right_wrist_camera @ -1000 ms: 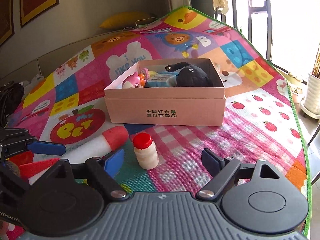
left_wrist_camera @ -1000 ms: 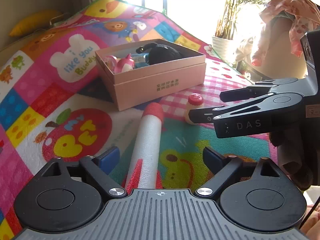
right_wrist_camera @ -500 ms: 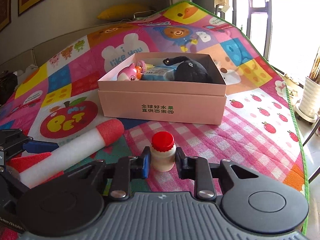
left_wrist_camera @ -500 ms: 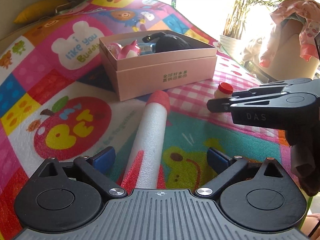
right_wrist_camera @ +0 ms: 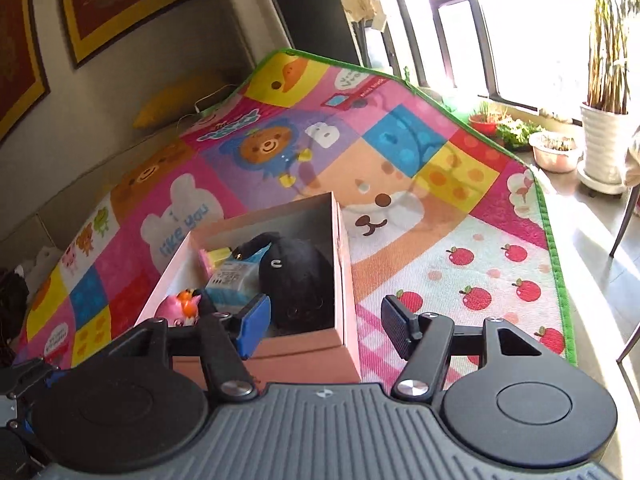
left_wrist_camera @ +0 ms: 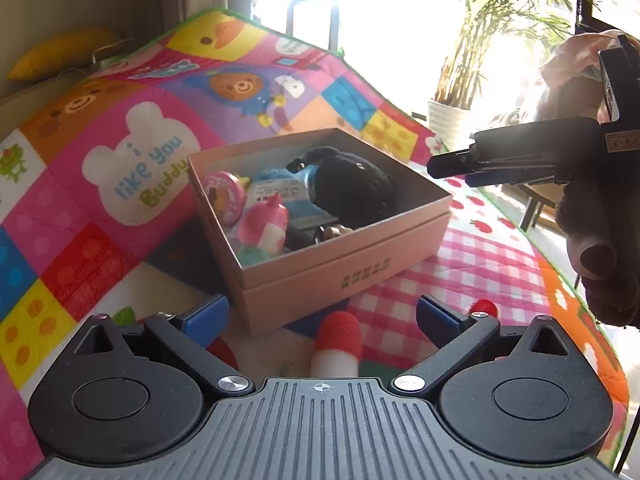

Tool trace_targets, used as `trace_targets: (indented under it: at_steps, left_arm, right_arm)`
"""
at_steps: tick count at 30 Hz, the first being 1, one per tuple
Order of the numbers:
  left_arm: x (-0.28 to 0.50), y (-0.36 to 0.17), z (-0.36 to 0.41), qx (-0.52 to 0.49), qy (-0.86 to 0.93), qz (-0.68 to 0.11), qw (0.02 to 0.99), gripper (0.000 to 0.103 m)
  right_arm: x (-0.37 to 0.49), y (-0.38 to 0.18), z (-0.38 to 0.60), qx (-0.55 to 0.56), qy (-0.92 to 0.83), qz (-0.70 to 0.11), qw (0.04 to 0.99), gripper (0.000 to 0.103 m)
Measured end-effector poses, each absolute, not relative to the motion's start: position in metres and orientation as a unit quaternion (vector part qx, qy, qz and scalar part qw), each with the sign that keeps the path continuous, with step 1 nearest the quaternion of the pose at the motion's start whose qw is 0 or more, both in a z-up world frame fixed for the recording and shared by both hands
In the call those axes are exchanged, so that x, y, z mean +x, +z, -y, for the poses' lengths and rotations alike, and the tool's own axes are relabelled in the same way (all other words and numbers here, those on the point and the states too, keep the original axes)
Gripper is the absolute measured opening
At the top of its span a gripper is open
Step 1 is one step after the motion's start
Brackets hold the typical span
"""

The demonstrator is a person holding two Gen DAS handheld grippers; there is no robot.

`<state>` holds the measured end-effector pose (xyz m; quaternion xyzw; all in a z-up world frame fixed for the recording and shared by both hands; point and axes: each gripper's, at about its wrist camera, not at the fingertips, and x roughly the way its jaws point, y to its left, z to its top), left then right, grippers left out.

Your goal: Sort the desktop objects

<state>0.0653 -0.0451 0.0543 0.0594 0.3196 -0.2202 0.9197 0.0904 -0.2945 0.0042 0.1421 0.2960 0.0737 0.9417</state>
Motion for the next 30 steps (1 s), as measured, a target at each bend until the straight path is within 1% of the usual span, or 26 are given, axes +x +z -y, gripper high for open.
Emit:
trace_targets:
  at_steps: [3,6,7,9,12,16,20,24,30]
  left_arm:
    - [0.089,0.047,0.045,0.042,-0.225,-0.334,0.914,0.102]
    - [0.104,0.043,0.041,0.014,-0.237,-0.345,0.908,0.102]
    - [0.107,0.043,0.039,0.008,-0.240,-0.346,0.907,0.102]
    - [0.111,0.043,0.031,-0.008,-0.249,-0.348,0.904,0.103]
    - [0.115,0.045,0.018,-0.024,-0.247,-0.347,0.904,0.103]
    - [0.123,0.049,0.001,-0.037,-0.229,-0.344,0.910,0.102]
    - [0.125,0.056,-0.016,-0.047,-0.211,-0.336,0.917,0.102]
    - [0.105,0.064,-0.024,-0.043,-0.214,-0.325,0.920,0.103]
    - [0.053,0.060,-0.020,-0.014,-0.221,-0.315,0.923,0.103]
  right_arm:
    - [0.128,-0.009,0.298,0.168,0.086,-0.335,0.923,0.062]
    - [0.150,-0.020,0.286,0.161,0.111,-0.370,0.908,0.062]
    - [0.154,-0.021,0.279,0.152,0.119,-0.378,0.905,0.065]
    - [0.157,-0.019,0.263,0.117,0.115,-0.383,0.909,0.070]
    - [0.164,-0.015,0.247,0.082,0.113,-0.387,0.911,0.070]
    - [0.187,-0.012,0.232,0.090,0.131,-0.402,0.902,0.070]
    - [0.201,-0.008,0.215,0.086,0.153,-0.399,0.900,0.070]
    - [0.187,0.005,0.211,0.069,0.159,-0.373,0.911,0.070]
    - [0.114,0.020,0.232,0.008,0.124,-0.332,0.935,0.070]
